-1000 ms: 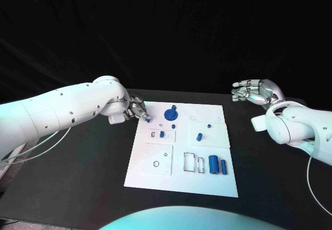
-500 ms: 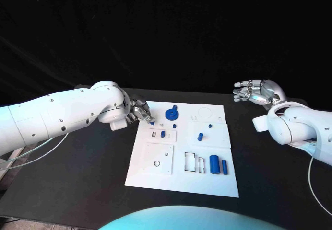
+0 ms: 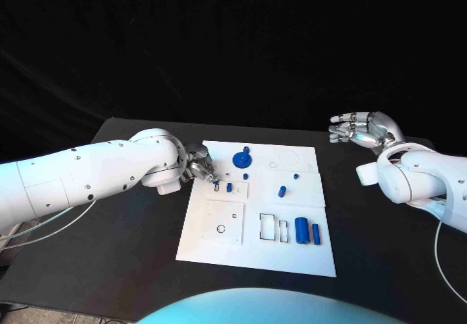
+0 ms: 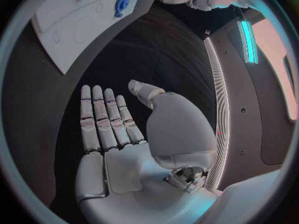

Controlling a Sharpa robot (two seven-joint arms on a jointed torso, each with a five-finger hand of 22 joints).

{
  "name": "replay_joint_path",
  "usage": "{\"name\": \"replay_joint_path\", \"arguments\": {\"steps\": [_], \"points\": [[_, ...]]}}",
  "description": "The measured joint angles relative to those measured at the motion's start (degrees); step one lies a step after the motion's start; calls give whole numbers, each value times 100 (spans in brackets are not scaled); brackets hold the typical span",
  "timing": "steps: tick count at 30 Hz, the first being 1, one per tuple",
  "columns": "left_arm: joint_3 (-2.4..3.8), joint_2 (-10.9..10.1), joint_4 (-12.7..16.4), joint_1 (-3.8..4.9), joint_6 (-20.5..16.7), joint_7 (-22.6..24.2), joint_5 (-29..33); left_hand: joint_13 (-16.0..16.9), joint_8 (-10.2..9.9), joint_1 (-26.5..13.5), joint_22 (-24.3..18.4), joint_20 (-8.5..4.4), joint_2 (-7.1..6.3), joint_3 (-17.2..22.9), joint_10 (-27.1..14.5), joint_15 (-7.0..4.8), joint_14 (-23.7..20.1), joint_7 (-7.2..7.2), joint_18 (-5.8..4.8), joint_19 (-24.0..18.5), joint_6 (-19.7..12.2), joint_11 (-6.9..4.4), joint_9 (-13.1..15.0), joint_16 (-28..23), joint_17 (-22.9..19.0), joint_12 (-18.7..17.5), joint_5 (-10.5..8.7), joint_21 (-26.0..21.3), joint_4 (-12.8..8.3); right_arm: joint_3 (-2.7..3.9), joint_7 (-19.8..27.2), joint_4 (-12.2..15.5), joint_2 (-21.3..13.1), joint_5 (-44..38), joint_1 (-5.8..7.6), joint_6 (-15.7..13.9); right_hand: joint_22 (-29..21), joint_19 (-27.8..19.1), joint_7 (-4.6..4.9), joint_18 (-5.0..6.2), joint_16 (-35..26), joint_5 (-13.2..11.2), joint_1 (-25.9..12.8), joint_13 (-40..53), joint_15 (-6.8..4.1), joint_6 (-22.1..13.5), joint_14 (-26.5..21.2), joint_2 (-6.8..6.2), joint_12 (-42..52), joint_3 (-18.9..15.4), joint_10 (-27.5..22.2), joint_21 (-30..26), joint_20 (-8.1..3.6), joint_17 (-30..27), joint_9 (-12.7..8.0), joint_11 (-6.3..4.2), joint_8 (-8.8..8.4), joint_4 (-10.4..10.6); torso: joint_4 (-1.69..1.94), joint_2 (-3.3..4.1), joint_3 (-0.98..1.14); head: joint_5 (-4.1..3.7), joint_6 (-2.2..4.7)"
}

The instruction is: Assemble the parts on the task board

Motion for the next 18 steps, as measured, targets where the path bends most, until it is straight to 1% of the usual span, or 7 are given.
{"name": "replay_joint_path", "arguments": {"steps": [11, 14, 15, 18], "points": [[-9, -21, 92, -20, 17, 1, -191, -9, 13, -23, 22, 0, -23, 0, 0, 0, 0, -4, 0, 0, 41, 0, 0, 0, 0, 0, 0, 0, -1, 0, 0, 0, -2, 0, -8, 6, 0, 0, 0, 0, 0, 0, 0, 0, 0, 0, 0, 0, 0, 0, 0, 0, 0, 0, 0, 0, 0, 0, -3, 2, 7, 14, -20], [-14, -21, 108, -21, 32, 1, -227, -13, 13, -27, 22, 0, -27, 15, 21, 0, 0, -4, 0, 0, 41, -21, 0, 0, 0, 0, -1, 0, 15, 0, 0, 0, -3, 0, -9, 8, 0, 0, 0, 0, 0, 0, 0, 0, 0, 0, 0, 0, -1, 0, 0, 0, 0, 0, 0, 0, 0, 0, -3, 1, 7, 14, -24], [-16, -21, 111, -22, 38, 1, -237, -13, 13, -38, 22, 0, -38, 15, 21, 0, 0, -31, 0, 0, 68, -21, 0, 0, 0, 0, 0, 0, 14, 0, 0, 0, -4, 0, -9, 8, 0, 0, 0, 0, 0, 0, 0, 0, 0, 0, 0, 0, -1, 0, 0, 0, 0, 1, 0, 0, 0, 0, -3, 1, 7, 14, -26], [-21, -20, 114, -24, 56, 0, -261, -13, 13, -38, 22, 0, -38, 15, 21, 0, 0, -32, 0, 0, 70, -21, 0, 0, 0, 0, -1, 0, 14, 0, 0, 0, -6, 0, -10, 9, 0, 0, 0, 0, 0, 0, 0, 0, 0, 0, 0, 0, -1, 0, 0, 0, 0, 1, 0, 0, 0, 0, -6, 1, 9, 12, -29]]}}
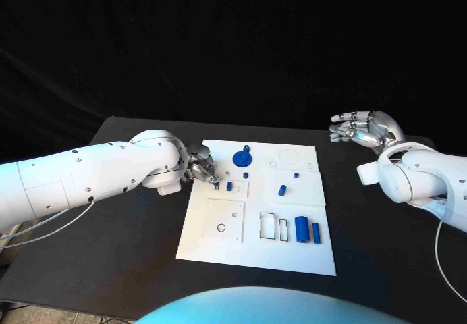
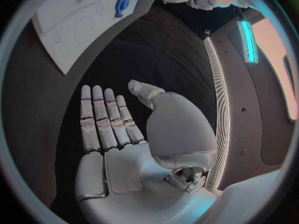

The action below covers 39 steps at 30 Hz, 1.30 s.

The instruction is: Assemble the parts on the task board

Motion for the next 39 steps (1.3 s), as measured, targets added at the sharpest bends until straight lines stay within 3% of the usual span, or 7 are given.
{"name": "replay_joint_path", "arguments": {"steps": [5, 7, 39], "points": [[-7, 14, -8, -10, 24, -2, -36, 0, -1, -15, 0, 0, -15, 0, 0, 0, 0, -1, 0, 0, 1, 0, 1, 0, 0, 0, 0, 0, 0, 0, 0, 0, -1, 0, -1, 1, 0, 0, 0, 0, 0, 0, 0, 0, 0, 0, 0, 0, 0, 0, 0, 0, 0, 0, 0, 0, 0, 0, -1, -2, 1, -1, -1], [-10, 19, -13, -15, 35, -2, -52, 0, -2, -46, -1, 0, -45, 180, 0, 0, 0, -2, 0, 0, 2, 0, 1, 0, 0, 0, -3, 0, -180, 0, 0, 0, -2, 0, -2, 2, 0, 0, 0, 0, 0, 0, 0, 0, 0, 0, 0, 0, 0, 0, 0, 0, 0, 0, 0, 0, 0, 0, -3, -2, 1, -4, -1], [-33, 63, -60, -33, 257, -10, -167, 0, 21, -43, 4, -21, -42, 180, -2, 0, 0, -3, 0, 21, 3, 2, 1, 0, 0, 0, 15, -1, -180, 1, 1, -2, -6, 0, -19, 20, -33, 0, 0, 0, 46, 0, 0, 0, 21, 0, -21, 0, 17, -16, -21, -23, 0, -20, -6, 21, 0, 16, 1, -2, 2, -2, -31]]}}
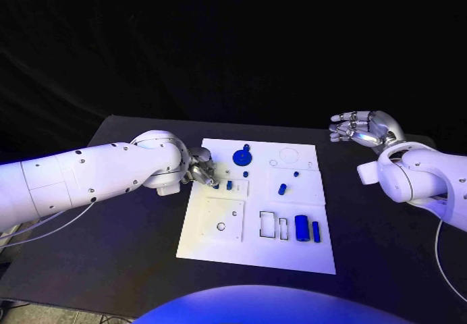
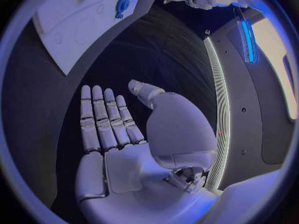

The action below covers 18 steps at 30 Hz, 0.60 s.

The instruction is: Assemble the parts on the task board

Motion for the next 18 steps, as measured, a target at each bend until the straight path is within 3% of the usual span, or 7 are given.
{"name": "replay_joint_path", "arguments": {"steps": [4, 8, 18], "points": [[0, 15, -16, 0, 3, 0, -4, 0, 0, 0, 0, 0, 0, 0, 0, -20, 21, 0, 0, 0, 0, 0, 40, 0, 0, 0, 0, 0, 0, 0, 0, 0, 2, 0, -1, 2, 0, 0, 0, 0, 0, 0, 0, 0, 0, 0, 0, 0, 0, 0, 0, 0, 0, 0, 0, 0, 0, 0, -2, 0, 0, 1, -2], [-6, 51, -50, 4, 6, -3, -8, 10, -2, 0, -1, 0, 0, 16, 13, -21, 21, 1, 0, 0, 1, 14, 313, 0, 0, 0, -1, 0, 16, 0, 0, 0, 4, 0, -3, 3, 0, 0, 0, 0, 0, 0, 0, 0, 0, 0, 0, 0, 0, 0, 0, 0, 0, 0, 0, 0, 0, 0, -4, 2, 1, 1, -3], [-18, 115, -93, 20, 8, -8, -17, 79, 75, -53, 40, 0, 15, 16, 94, -20, 21, 6, 0, 0, 16, -11, 361, 0, 0, 65, -1, 22, 15, -1, 0, 0, 4, 0, -5, 6, 0, 0, 0, 0, -1, 0, 0, 0, 0, 0, 0, 0, 0, 0, 0, 0, 0, 0, 1, 0, 0, 0, -10, 3, 3, -15, -19]]}}
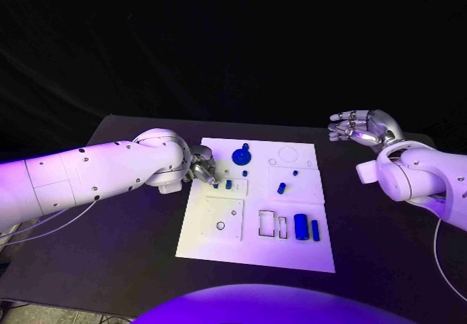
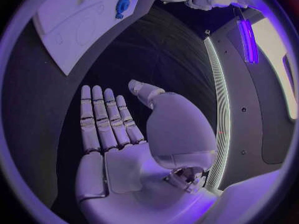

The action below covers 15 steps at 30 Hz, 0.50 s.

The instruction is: Assemble the parts on the task board

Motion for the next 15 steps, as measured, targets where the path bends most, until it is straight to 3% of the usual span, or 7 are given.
{"name": "replay_joint_path", "arguments": {"steps": [6, 15], "points": [[-2, 21, 0, 3, 6, 7, 1, 36, 59, -146, 0, -21, -78, 1, 31, -21, -21, -17, 0, 21, 34, -31, 49, 0, 0, 2, 22, 0, -1, 0, 0, 1, -1, 0, 0, 0, 0, 0, 0, 0, 0, 0, 0, 0, 0, 0, 0, 0, 0, 0, 0, 0, 0, 0, 0, 0, 0, 0, 4, 0, 1, -14, -7], [-4, 17, -10, 4, 33, 14, 1, 46, 91, -200, 4, -21, -83, 55, 52, -42, 0, -24, 0, 21, 41, -52, 57, 0, 0, 25, 22, 0, -55, 0, 0, 3, -5, 0, -1, 1, 1, 0, 0, 0, 0, 0, 0, 0, 0, 0, 0, 0, 0, 0, 0, 0, 0, 1, 1, 0, 0, 0, 7, -1, -3, -31, -16]]}}
